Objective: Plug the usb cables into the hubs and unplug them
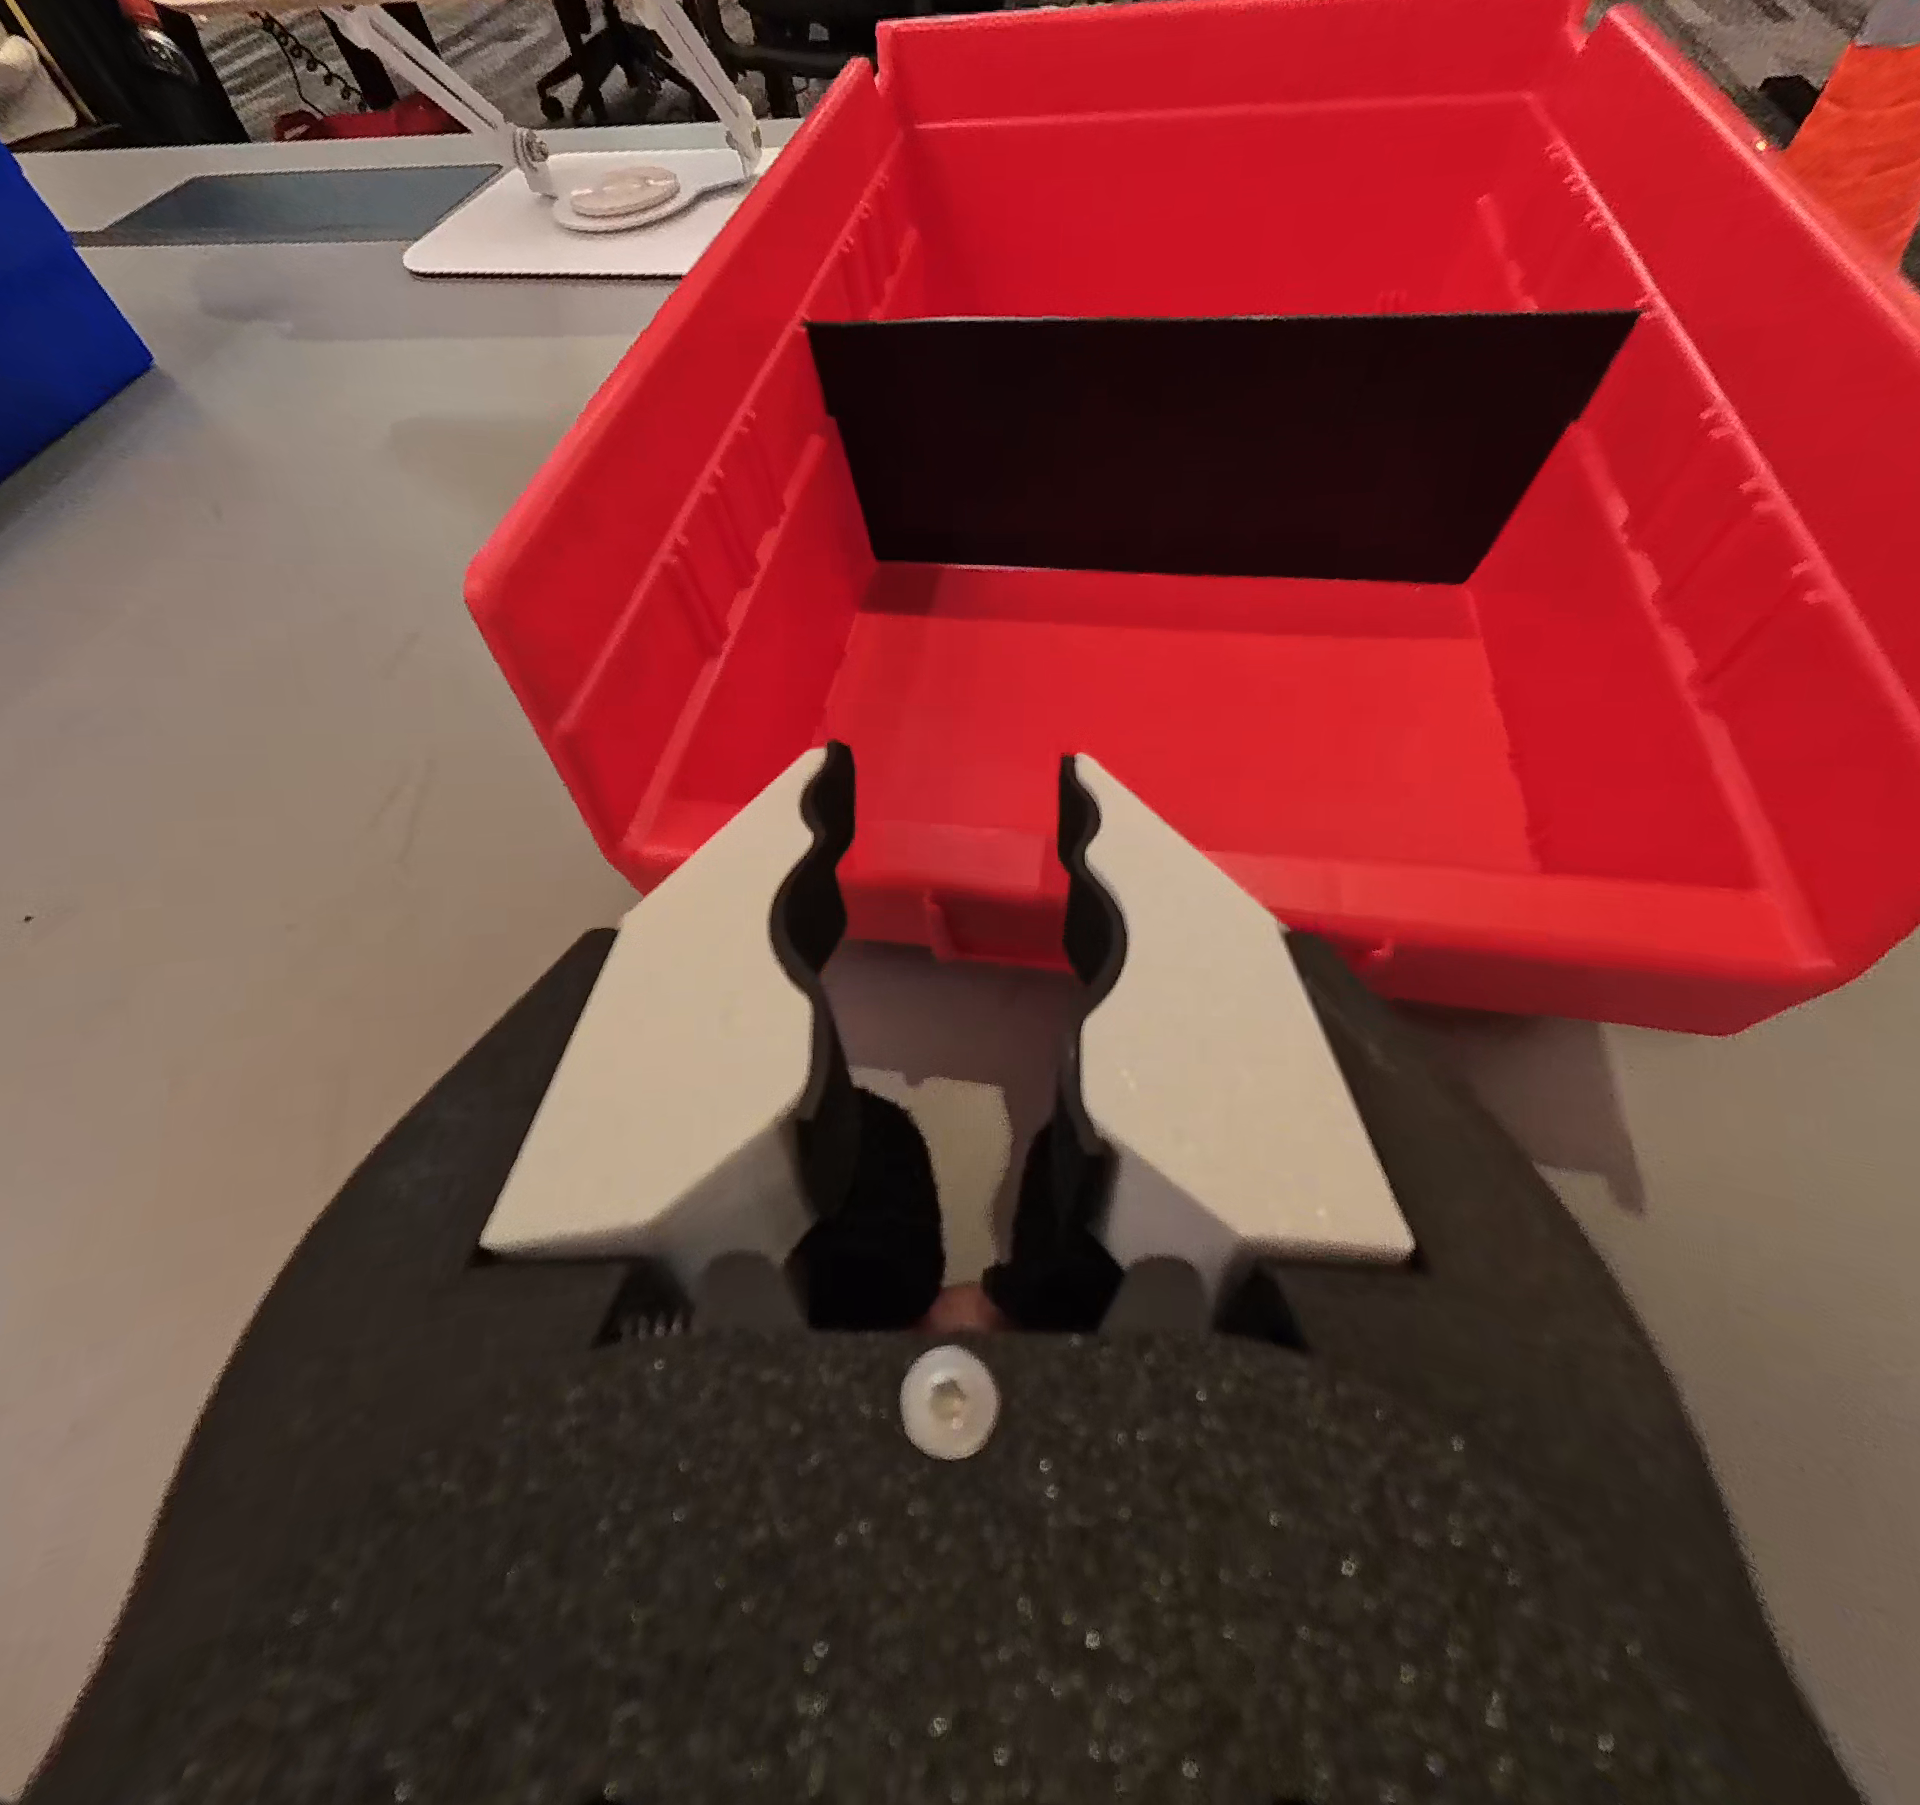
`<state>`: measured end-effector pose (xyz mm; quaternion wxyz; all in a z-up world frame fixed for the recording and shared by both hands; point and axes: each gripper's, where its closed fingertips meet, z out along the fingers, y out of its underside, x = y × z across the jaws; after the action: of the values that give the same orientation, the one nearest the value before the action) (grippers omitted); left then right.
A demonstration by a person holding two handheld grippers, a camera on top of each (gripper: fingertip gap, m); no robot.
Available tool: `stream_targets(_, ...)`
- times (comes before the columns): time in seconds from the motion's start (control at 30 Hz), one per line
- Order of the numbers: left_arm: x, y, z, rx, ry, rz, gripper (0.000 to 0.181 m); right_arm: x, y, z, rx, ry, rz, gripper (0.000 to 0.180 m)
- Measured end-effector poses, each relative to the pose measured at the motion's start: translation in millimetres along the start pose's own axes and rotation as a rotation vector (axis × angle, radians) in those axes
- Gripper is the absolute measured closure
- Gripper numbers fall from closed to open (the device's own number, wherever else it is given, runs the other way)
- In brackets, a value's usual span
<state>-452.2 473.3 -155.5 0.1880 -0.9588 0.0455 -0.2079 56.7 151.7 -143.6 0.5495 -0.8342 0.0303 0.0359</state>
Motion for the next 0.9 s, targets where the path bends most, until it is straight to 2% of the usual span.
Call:
stream_targets(0.13, 7, -11, 3, 0.061, 0.196, -0.270, 0.132, 0, 2, 1, -0.010, -0.012, 0.013, 0.142)
stream_targets(0.23, 1, -12, 2, 0.075, 0.218, -0.342, 0.151, -1, 3, 1, -0.014, -0.020, 0.023, 0.142)
stream_targets(0.5, 9, -2, 9, -0.006, 0.215, -0.302, 0.150, -9, 4, 2, -0.023, -0.042, 0.018, 0.142)
stream_targets(0.6, 12, -4, 6, 0.013, 0.257, -0.299, 0.153, -12, 4, 2, -0.025, -0.047, 0.009, 0.142)
stream_targets(0.73, 18, -13, -11, 0.152, 0.270, -0.219, 0.154, -11, 4, 1, -0.022, -0.043, 0.012, 0.142)
stream_targets(0.9, 45, -23, -69, 0.427, 0.310, -0.074, 0.156, -6, 0, -2, -0.001, -0.030, 0.030, 0.143)
